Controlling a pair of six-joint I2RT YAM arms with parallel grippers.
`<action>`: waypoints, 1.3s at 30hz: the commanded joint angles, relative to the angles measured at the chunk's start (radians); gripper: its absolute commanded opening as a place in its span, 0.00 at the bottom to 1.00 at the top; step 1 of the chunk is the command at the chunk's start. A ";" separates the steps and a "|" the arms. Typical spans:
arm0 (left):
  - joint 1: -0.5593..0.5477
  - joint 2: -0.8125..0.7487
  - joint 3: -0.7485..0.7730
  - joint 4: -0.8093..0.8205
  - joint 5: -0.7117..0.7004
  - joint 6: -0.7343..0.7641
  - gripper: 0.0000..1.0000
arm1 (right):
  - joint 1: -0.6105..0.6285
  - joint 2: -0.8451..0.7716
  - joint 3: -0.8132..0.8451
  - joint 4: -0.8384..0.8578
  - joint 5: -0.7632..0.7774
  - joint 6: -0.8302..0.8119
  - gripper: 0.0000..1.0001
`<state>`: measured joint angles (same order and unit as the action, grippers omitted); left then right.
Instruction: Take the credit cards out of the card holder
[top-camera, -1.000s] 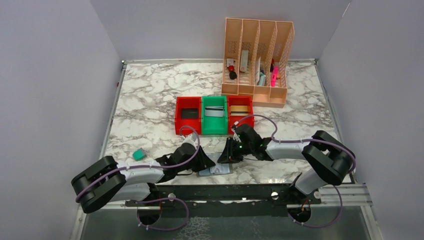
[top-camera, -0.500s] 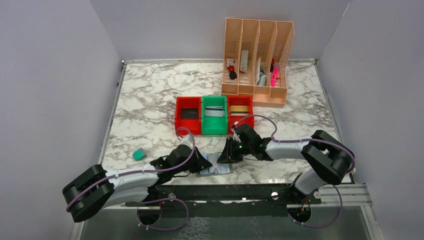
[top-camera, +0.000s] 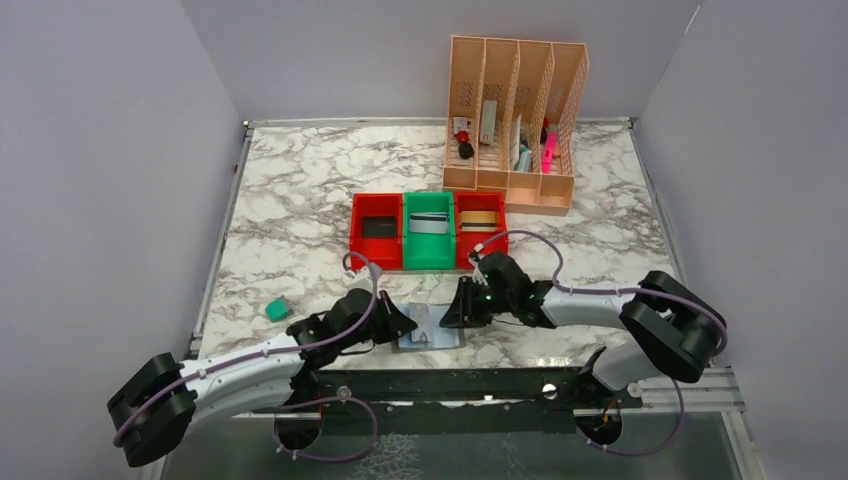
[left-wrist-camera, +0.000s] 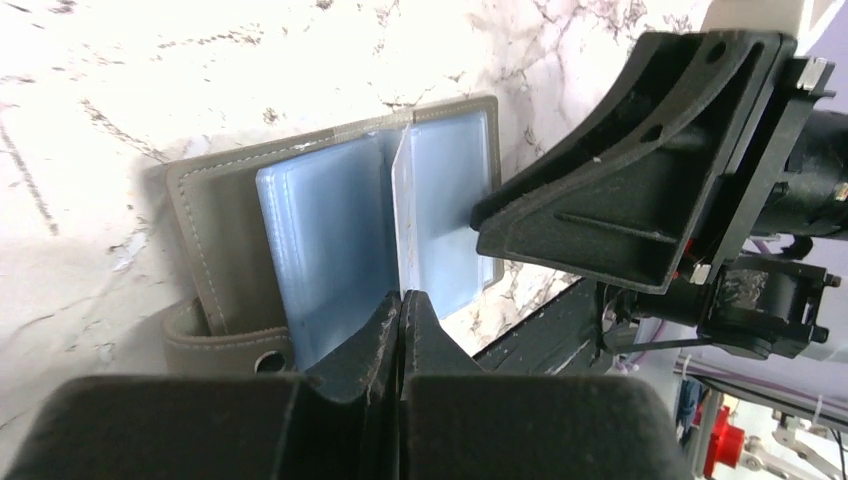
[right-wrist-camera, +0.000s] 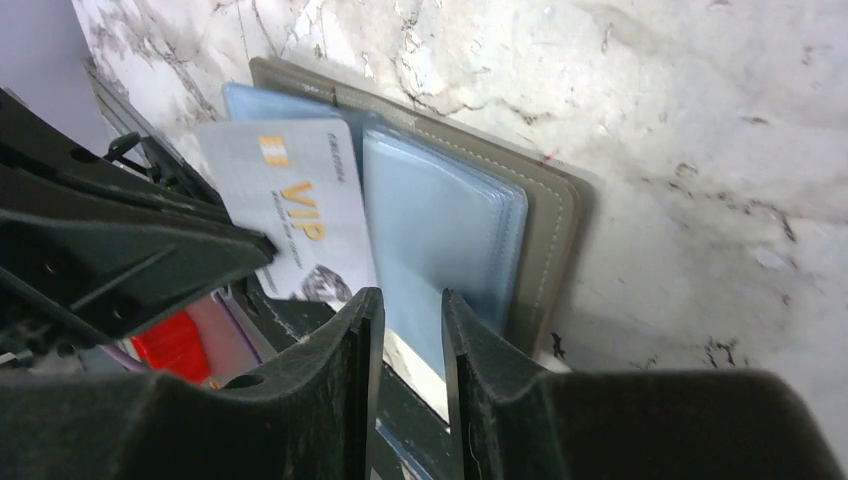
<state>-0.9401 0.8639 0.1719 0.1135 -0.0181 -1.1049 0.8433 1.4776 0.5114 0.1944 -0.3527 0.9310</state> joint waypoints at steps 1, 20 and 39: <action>0.001 -0.078 0.049 -0.150 -0.095 0.051 0.00 | 0.007 -0.075 -0.027 0.038 0.031 -0.049 0.34; 0.010 -0.165 0.160 -0.163 -0.096 0.144 0.00 | 0.007 -0.681 -0.292 0.118 0.566 -0.138 0.59; 0.259 -0.122 0.044 0.220 0.351 0.126 0.00 | -0.256 -0.398 -0.195 0.380 -0.229 -0.043 0.61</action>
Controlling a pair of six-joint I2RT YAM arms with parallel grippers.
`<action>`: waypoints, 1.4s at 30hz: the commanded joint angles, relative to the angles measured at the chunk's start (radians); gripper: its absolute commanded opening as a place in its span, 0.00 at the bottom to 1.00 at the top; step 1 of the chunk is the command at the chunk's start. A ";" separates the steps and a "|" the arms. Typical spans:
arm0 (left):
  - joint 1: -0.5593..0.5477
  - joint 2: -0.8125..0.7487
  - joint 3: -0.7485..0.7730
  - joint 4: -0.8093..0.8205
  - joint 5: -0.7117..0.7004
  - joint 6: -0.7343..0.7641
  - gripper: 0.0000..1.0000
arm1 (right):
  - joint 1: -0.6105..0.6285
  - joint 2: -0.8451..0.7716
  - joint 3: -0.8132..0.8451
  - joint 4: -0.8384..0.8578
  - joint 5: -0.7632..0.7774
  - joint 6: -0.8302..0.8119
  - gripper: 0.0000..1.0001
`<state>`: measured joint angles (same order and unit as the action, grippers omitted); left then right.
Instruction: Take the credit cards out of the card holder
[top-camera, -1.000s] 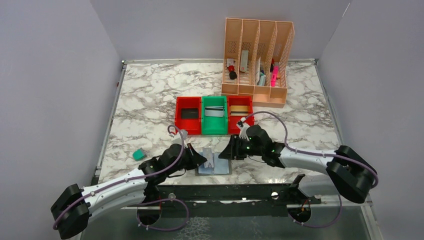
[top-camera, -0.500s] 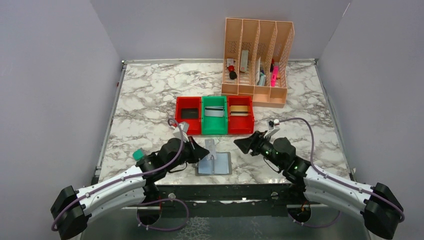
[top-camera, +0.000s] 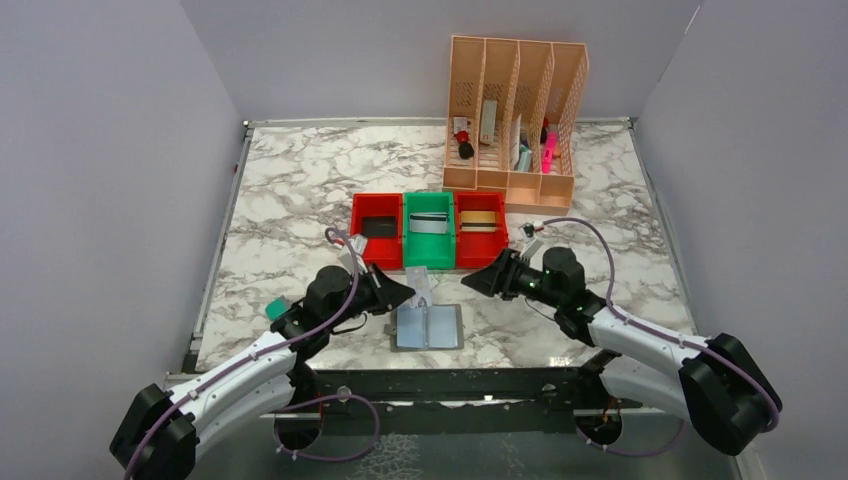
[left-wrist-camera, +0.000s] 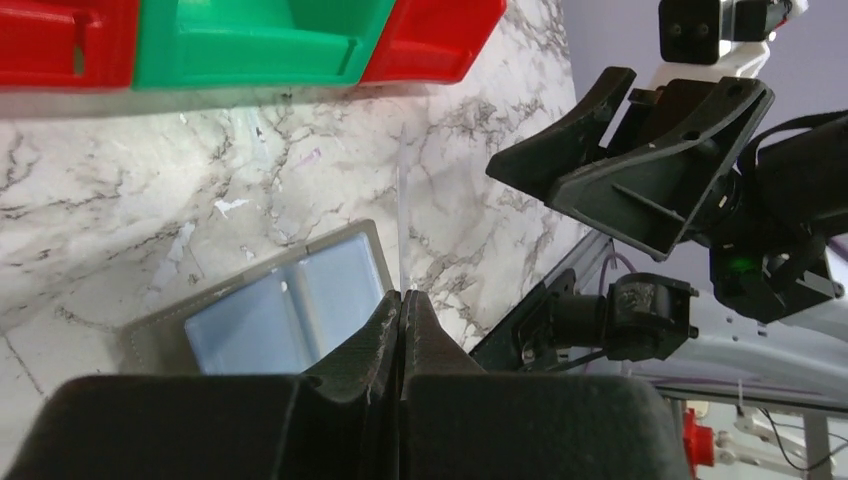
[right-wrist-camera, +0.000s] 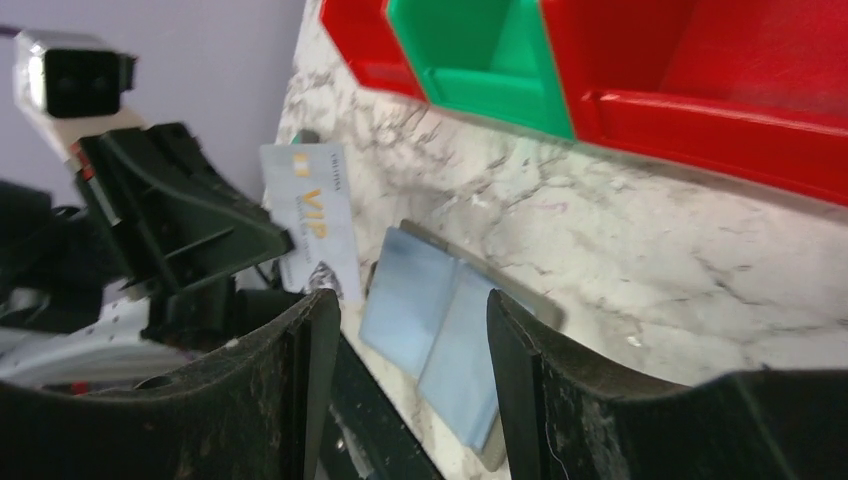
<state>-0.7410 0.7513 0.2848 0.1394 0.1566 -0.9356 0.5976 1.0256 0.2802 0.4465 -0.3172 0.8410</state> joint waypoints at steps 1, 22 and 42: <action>0.061 -0.016 -0.077 0.213 0.181 -0.049 0.00 | -0.010 0.077 0.047 0.147 -0.302 0.050 0.61; 0.061 -0.023 -0.099 0.319 0.254 -0.078 0.00 | 0.000 0.390 0.123 0.532 -0.574 0.226 0.52; 0.060 0.016 -0.104 0.387 0.290 -0.092 0.00 | 0.031 0.531 0.127 0.756 -0.616 0.356 0.23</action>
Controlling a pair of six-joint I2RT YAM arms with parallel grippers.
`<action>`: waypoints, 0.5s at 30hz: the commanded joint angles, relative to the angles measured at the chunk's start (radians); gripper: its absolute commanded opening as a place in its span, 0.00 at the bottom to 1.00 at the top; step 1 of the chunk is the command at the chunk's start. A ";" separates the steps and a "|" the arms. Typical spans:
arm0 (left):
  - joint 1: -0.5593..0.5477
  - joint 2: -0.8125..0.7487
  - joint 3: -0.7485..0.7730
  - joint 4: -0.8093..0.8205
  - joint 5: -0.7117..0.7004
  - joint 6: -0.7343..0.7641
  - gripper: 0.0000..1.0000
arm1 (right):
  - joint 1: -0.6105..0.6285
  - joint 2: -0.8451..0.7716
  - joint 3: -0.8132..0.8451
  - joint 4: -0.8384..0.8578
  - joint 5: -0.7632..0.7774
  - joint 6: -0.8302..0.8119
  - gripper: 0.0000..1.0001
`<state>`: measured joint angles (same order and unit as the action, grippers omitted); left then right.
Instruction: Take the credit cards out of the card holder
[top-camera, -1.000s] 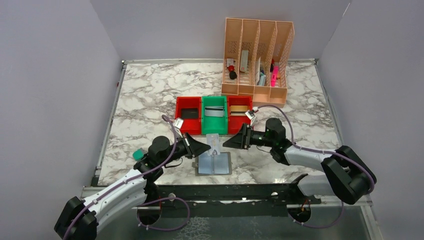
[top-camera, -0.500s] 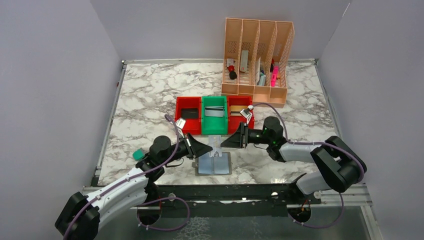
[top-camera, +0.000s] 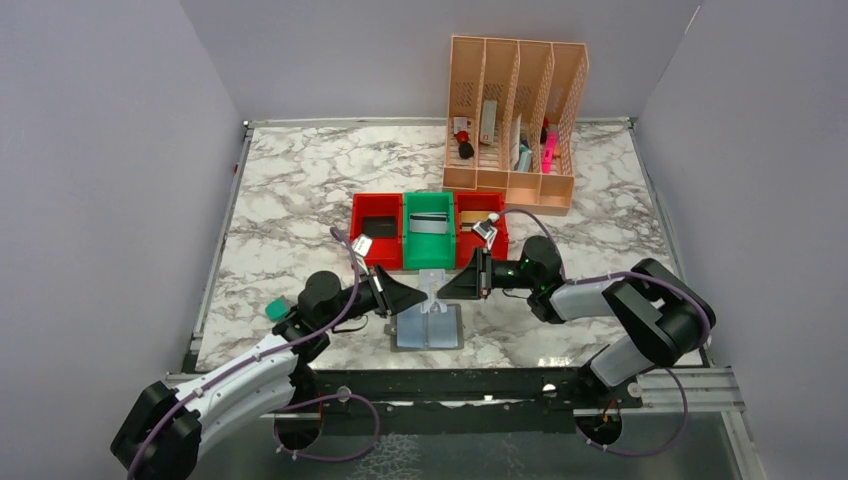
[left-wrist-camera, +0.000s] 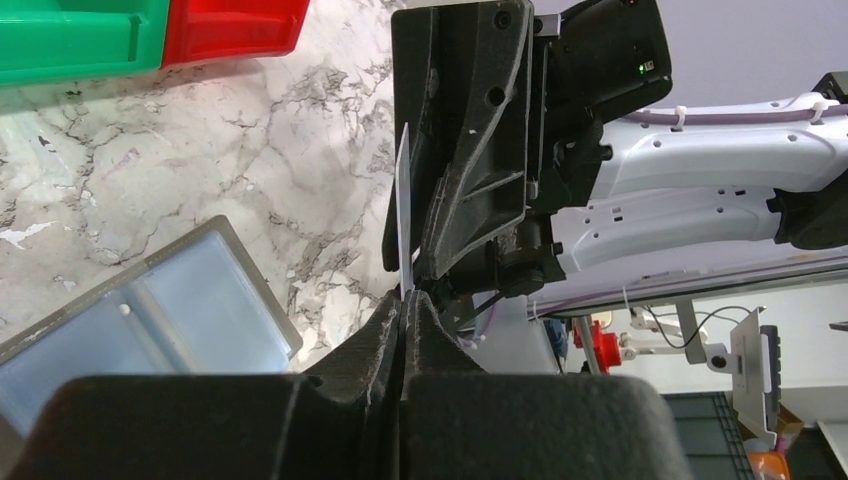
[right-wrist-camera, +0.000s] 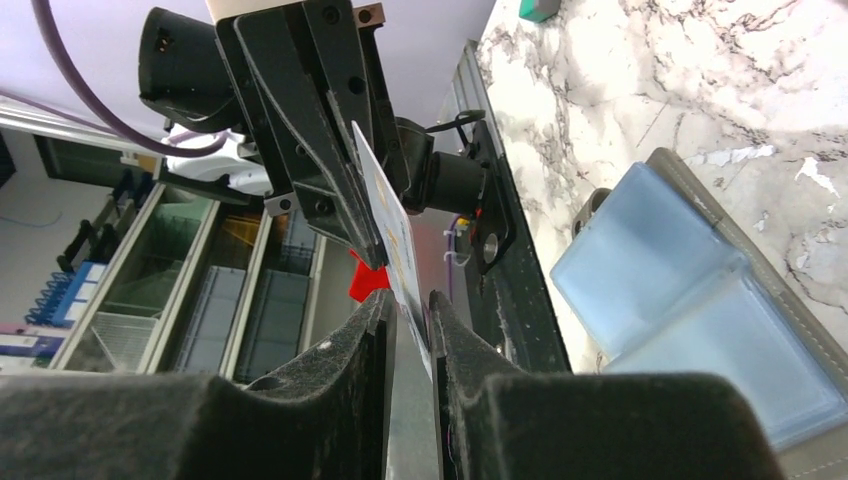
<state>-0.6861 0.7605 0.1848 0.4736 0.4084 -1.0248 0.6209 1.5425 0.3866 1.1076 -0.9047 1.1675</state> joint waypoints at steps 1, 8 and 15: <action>0.004 0.010 -0.005 0.055 0.040 -0.003 0.00 | 0.008 0.017 0.022 0.104 -0.032 0.033 0.21; 0.005 0.017 -0.008 0.068 0.055 -0.005 0.00 | 0.008 0.033 0.013 0.133 -0.019 0.049 0.11; 0.004 0.018 -0.038 0.066 0.030 -0.018 0.23 | 0.008 0.007 -0.020 0.097 0.038 0.040 0.01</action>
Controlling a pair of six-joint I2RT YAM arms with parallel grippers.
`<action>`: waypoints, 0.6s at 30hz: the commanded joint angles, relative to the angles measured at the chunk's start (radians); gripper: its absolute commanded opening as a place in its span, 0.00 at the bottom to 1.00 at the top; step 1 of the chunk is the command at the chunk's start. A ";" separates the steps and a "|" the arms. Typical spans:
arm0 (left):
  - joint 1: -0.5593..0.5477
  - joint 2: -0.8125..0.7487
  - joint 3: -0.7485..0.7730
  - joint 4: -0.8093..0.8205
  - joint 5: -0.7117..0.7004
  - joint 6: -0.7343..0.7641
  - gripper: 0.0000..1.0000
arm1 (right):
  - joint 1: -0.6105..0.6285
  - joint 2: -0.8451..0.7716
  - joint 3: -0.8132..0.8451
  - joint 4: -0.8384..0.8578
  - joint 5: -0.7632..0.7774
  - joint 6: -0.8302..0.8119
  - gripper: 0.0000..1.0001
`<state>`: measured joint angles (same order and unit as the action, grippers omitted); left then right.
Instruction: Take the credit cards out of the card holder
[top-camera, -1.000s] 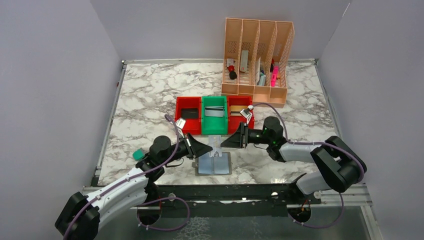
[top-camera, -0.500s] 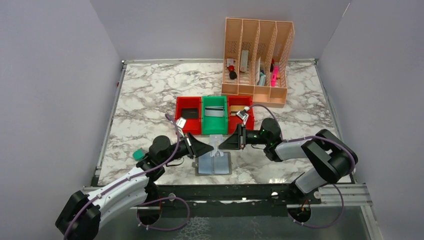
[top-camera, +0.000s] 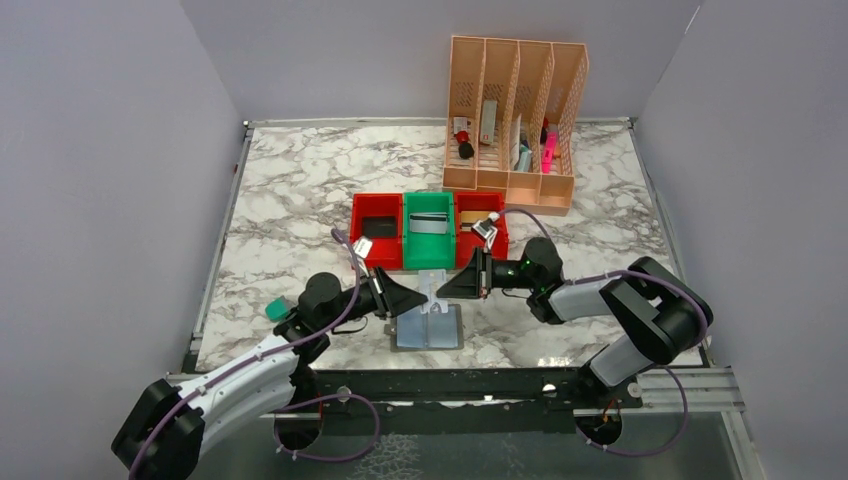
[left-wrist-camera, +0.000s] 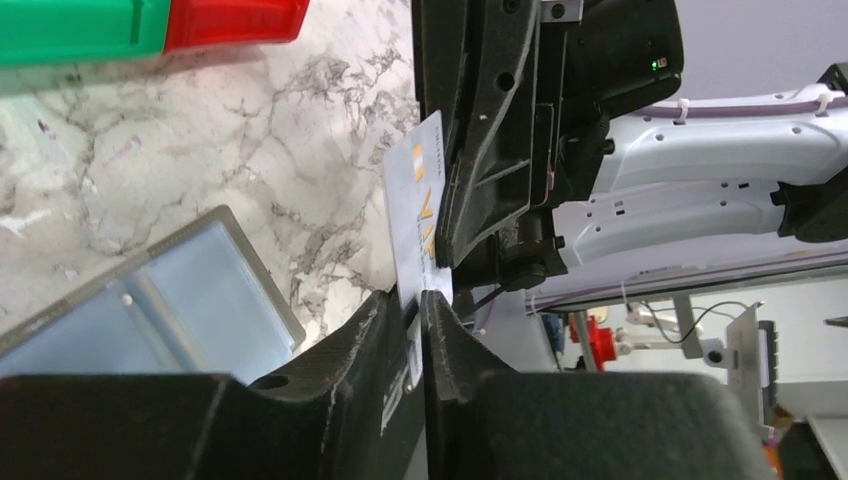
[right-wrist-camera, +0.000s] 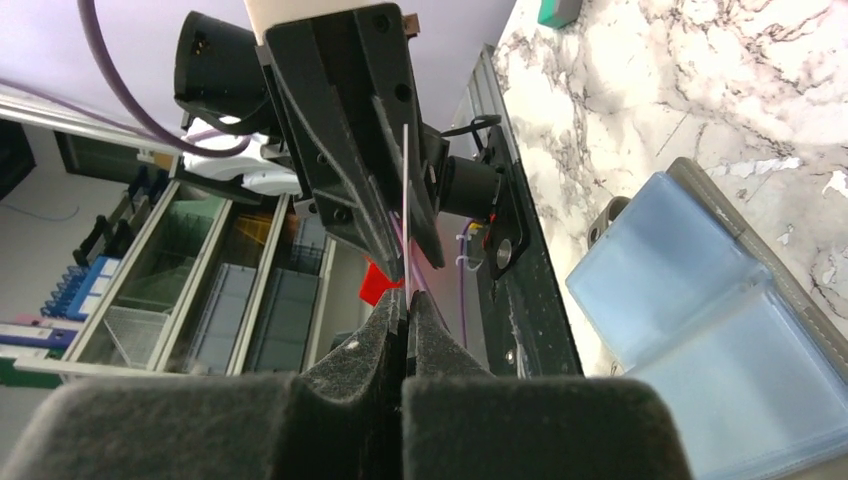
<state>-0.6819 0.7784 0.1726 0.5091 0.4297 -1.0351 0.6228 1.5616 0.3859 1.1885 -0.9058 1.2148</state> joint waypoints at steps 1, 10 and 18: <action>0.001 -0.002 -0.028 0.031 0.006 -0.010 0.28 | 0.006 -0.024 -0.025 -0.006 0.046 -0.018 0.01; 0.000 -0.023 -0.013 -0.068 -0.034 0.020 0.75 | 0.006 -0.170 -0.020 -0.334 0.159 -0.170 0.01; 0.002 -0.094 0.143 -0.538 -0.239 0.192 0.94 | 0.005 -0.335 0.059 -0.746 0.368 -0.358 0.01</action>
<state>-0.6819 0.7380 0.2317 0.2291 0.3450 -0.9581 0.6228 1.2930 0.3878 0.6834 -0.6811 0.9829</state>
